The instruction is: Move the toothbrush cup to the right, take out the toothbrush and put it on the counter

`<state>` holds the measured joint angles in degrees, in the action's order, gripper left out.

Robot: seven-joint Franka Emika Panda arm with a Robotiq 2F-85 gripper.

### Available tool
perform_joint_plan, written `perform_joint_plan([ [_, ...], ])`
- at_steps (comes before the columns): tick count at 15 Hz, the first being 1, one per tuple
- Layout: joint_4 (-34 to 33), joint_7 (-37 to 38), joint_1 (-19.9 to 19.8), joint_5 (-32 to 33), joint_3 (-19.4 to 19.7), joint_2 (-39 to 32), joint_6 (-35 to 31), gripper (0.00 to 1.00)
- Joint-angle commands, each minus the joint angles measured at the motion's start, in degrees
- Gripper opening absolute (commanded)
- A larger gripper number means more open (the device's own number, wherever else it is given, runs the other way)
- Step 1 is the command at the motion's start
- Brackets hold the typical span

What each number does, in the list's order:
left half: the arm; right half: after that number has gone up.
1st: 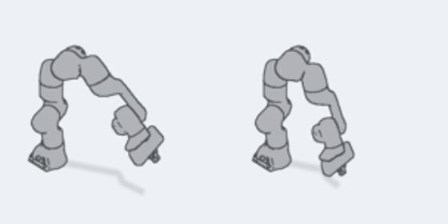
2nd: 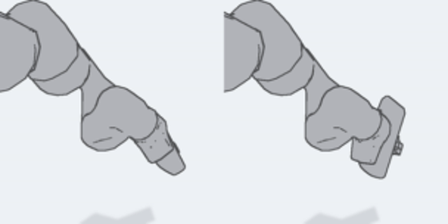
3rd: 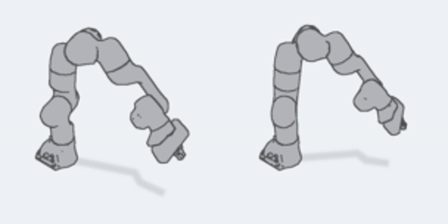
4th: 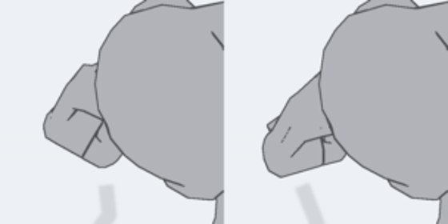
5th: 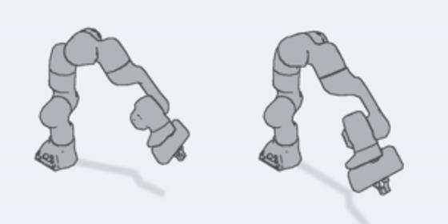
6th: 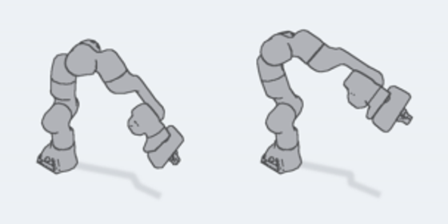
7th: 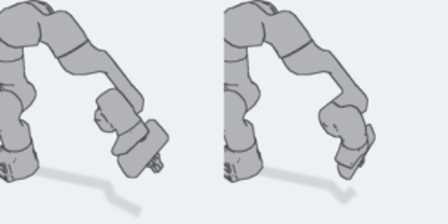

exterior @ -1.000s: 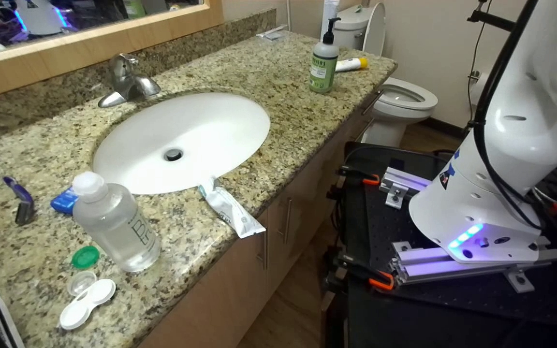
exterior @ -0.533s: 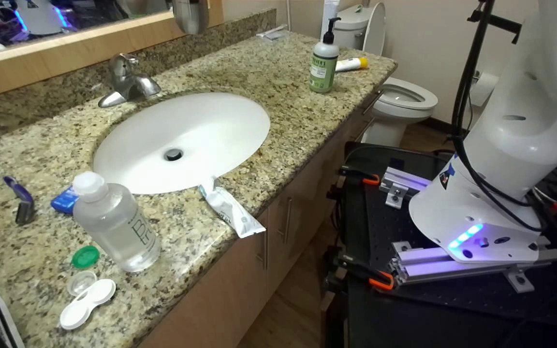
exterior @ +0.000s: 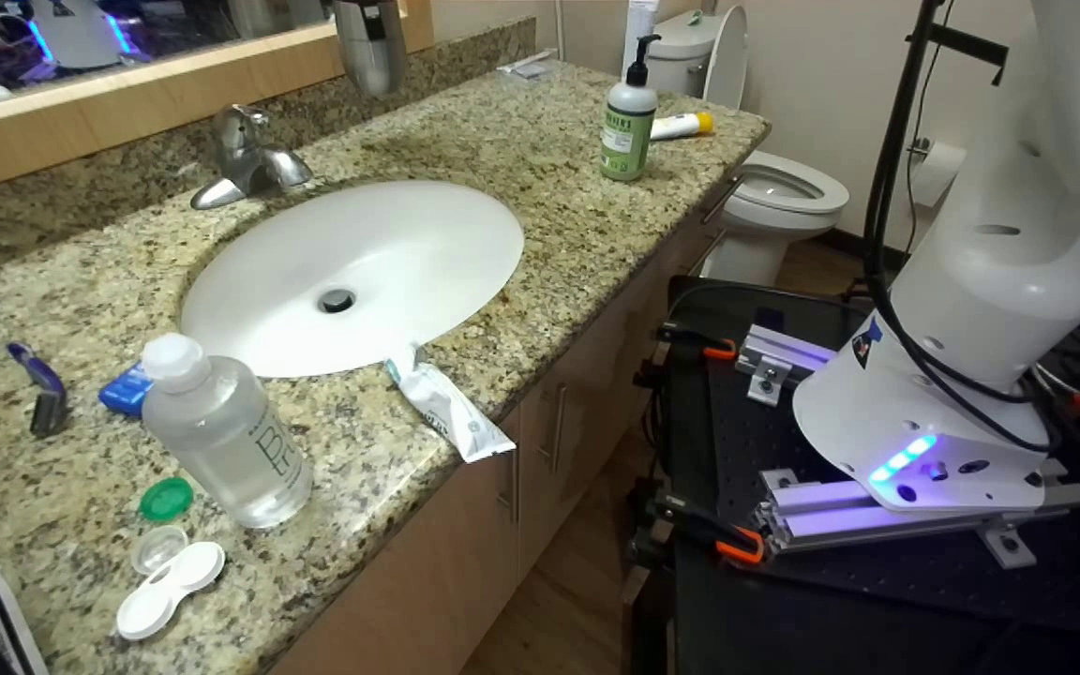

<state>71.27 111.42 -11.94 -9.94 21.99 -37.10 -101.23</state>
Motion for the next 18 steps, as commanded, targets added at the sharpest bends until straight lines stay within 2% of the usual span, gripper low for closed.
perform_joint_plan([
  [1, -1.13, 0.4, -0.84, -0.71, -0.11, -2.68, -1.77, 0.02],
  [7, -1.28, -0.7, -0.92, -0.88, -0.64, -5.91, -6.04, 0.02],
  [18, -2.4, 0.2, -0.71, -1.3, -1.06, -7.96, -7.08, 0.02],
])
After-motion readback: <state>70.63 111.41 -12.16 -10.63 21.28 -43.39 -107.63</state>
